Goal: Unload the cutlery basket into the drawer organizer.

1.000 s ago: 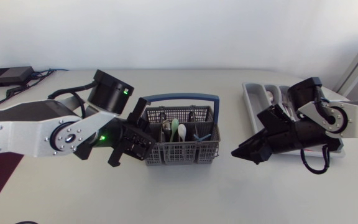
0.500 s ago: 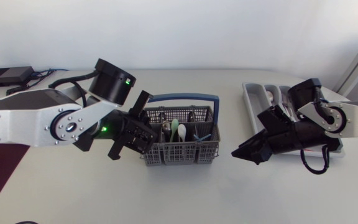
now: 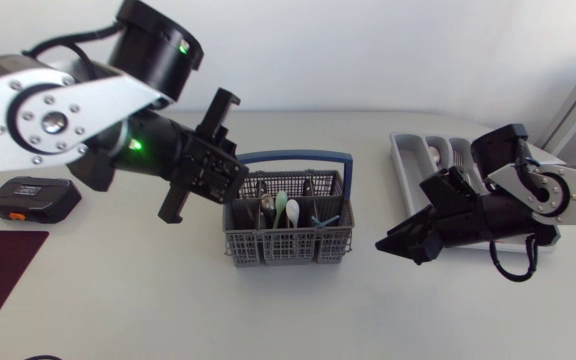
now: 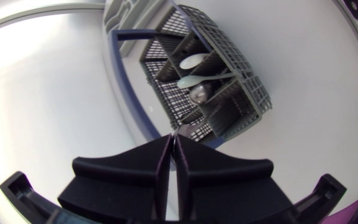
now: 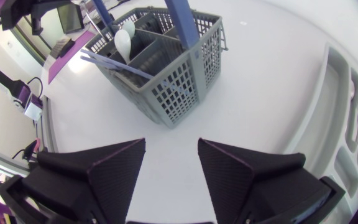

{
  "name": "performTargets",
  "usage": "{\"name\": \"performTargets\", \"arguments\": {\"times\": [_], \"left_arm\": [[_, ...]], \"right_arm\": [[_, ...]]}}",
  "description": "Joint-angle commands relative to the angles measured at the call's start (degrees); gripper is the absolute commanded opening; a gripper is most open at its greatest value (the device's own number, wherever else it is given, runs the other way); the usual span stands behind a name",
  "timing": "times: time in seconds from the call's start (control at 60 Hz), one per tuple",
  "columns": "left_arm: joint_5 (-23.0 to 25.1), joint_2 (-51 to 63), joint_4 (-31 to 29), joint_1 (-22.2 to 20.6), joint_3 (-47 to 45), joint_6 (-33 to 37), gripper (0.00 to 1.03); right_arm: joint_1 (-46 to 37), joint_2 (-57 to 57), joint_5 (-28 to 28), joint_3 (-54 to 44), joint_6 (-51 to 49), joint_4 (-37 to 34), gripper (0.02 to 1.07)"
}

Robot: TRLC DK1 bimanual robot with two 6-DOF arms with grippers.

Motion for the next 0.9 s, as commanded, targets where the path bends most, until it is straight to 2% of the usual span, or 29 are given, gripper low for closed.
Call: {"name": "performTargets", "arguments": {"times": [0.0,0.067,0.183,0.25,0.3,0.317,0.483,0.633,0.717,0.883], "left_arm": [[0.4,-3.3,-2.2,-0.6,4.4,-1.9,0.04],[0.4,-4.7,-4.3,-1.6,6.3,-4.6,0.04],[0.4,-6.6,-9.3,-5.3,10.5,-13.9,0.04],[0.4,-6.6,-9.7,-6.5,11.8,-19.1,0.04],[0.2,-5.3,-9.8,-8.5,14.5,-26.4,0.04],[0.2,-5.3,-9.8,-8.6,14.5,-26.5,0.04],[-3.4,1.3,-12.1,-14.3,22.8,-45.0,0.04],[-3.4,7.7,-13.6,-16.4,27.3,-55.6,0.04],[-2.8,12.1,-15.0,-16.5,29.8,-60.6,0.04],[3.7,19.3,-21.2,-15.1,36.3,-68.7,0.03]], "right_arm": [[-0.1,-3.3,0.0,-1.6,-0.9,-0.3,0.65],[0.0,-5.6,0.3,-1.7,-0.9,-0.8,0.65],[0.1,-10.9,0.9,-1.9,-0.6,-2.1,0.65],[0.1,-13.8,1.6,-2.0,-0.5,-2.8,0.65],[0.2,-16.2,2.1,-2.1,-0.5,-3.3,0.65],[0.3,-16.9,2.3,-2.1,-0.5,-3.5,0.65],[0.8,-24.3,4.1,-2.3,-0.5,-5.0,0.65],[4.2,-29.8,7.7,-1.7,-0.1,-5.5,0.65],[8.8,-32.9,12.3,-1.5,0.8,-4.9,0.65],[17.3,-35.8,20.4,-2.3,1.5,-2.0,0.65]]}}
